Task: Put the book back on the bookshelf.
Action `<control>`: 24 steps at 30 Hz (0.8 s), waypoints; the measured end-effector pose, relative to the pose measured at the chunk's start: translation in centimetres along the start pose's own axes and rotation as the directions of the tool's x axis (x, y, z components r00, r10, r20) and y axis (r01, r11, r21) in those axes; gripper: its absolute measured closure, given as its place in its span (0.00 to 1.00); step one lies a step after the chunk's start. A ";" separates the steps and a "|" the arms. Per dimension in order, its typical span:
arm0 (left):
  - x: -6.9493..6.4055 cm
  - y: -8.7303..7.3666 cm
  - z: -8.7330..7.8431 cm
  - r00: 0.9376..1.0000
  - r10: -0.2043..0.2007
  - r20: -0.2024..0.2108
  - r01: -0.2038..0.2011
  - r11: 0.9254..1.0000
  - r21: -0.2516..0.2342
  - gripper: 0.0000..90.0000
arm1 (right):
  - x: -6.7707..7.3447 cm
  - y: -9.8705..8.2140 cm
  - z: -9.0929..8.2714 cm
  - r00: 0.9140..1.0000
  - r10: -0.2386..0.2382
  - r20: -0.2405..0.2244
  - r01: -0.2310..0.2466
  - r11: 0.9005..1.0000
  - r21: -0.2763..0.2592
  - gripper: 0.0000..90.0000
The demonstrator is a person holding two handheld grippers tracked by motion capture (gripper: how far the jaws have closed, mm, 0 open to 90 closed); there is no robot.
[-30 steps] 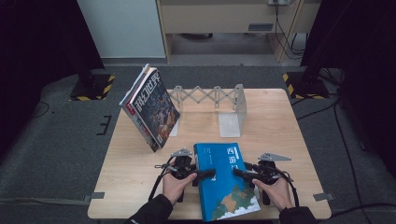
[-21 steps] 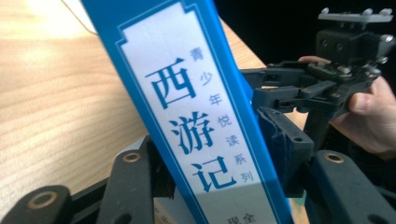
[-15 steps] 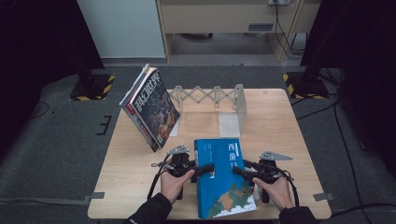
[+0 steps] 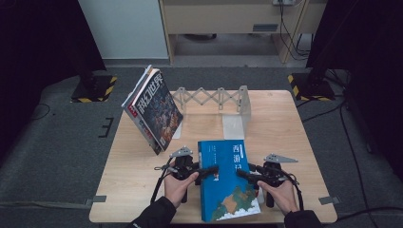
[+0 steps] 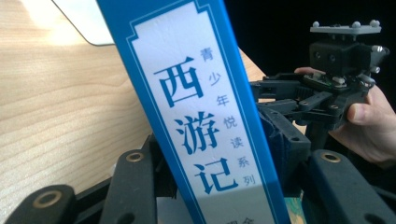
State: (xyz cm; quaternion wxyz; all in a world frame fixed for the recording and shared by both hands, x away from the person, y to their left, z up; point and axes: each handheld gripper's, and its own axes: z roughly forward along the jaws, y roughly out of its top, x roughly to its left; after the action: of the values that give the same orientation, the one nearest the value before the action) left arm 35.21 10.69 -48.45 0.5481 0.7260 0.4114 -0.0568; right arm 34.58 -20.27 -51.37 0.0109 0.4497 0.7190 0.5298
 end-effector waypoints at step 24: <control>-0.2 -0.2 2.0 0.998 -0.060 -0.011 0.060 0.998 -0.011 0.46 | 0.2 0.2 0.0 1.000 -0.028 -0.004 0.028 1.000 0.005 0.47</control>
State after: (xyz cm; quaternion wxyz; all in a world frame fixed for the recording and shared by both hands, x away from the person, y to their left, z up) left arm 35.73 8.88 -49.29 0.5475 0.7108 0.4365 -0.0671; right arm 34.61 -20.13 -51.17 0.0157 0.4386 0.7264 0.5288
